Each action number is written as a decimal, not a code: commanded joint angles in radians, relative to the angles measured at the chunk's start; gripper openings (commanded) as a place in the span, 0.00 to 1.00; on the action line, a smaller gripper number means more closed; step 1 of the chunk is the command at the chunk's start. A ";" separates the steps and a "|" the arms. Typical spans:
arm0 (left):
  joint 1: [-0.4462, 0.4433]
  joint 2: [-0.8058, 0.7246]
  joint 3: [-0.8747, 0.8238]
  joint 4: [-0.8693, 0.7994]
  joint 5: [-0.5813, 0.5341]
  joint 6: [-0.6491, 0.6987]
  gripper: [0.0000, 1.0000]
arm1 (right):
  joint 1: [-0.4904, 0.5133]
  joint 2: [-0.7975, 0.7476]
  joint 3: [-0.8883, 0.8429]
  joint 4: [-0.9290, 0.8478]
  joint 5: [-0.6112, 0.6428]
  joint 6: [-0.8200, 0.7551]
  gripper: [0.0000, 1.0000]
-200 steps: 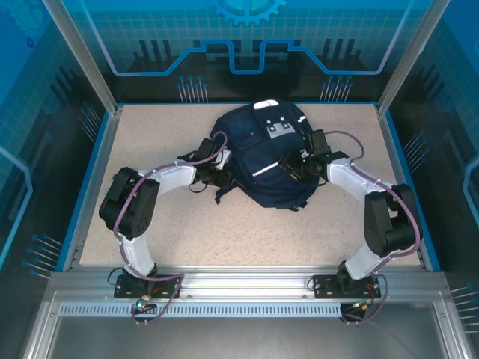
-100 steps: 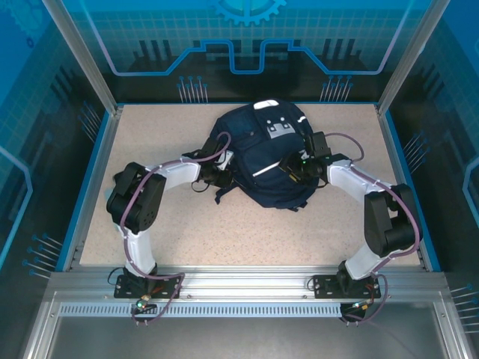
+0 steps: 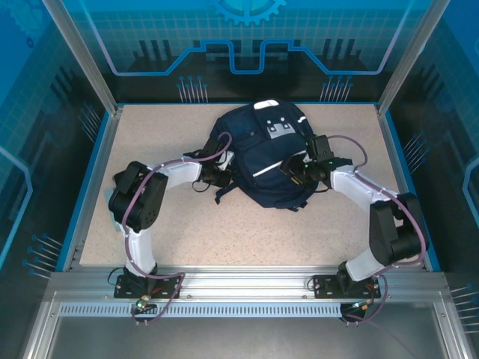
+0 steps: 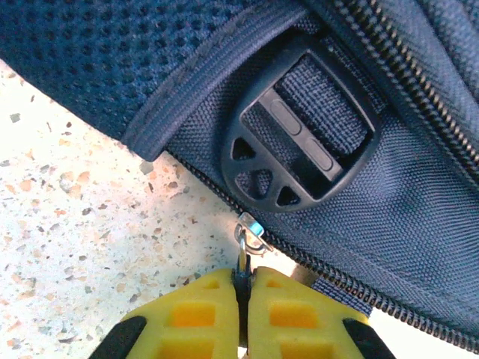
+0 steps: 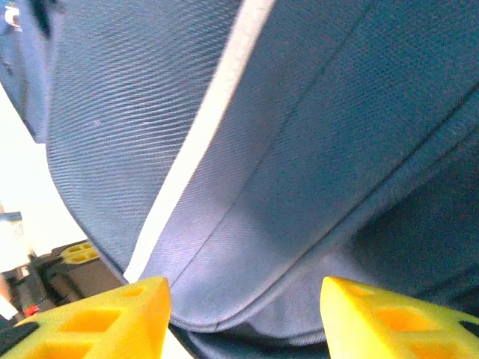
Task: Pack books, pencil case, and school supplies into a backpack
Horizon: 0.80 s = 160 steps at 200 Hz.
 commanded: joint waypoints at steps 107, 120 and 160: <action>-0.127 -0.256 -0.155 -0.024 0.056 -0.093 0.00 | 0.176 0.062 -0.154 0.156 0.044 0.066 0.63; -0.149 -0.272 -0.166 -0.011 0.068 -0.110 0.00 | 0.184 0.084 -0.155 0.197 0.030 0.079 0.62; -0.221 -0.306 -0.200 0.006 0.061 -0.150 0.00 | 0.199 0.110 -0.128 0.246 0.014 0.091 0.60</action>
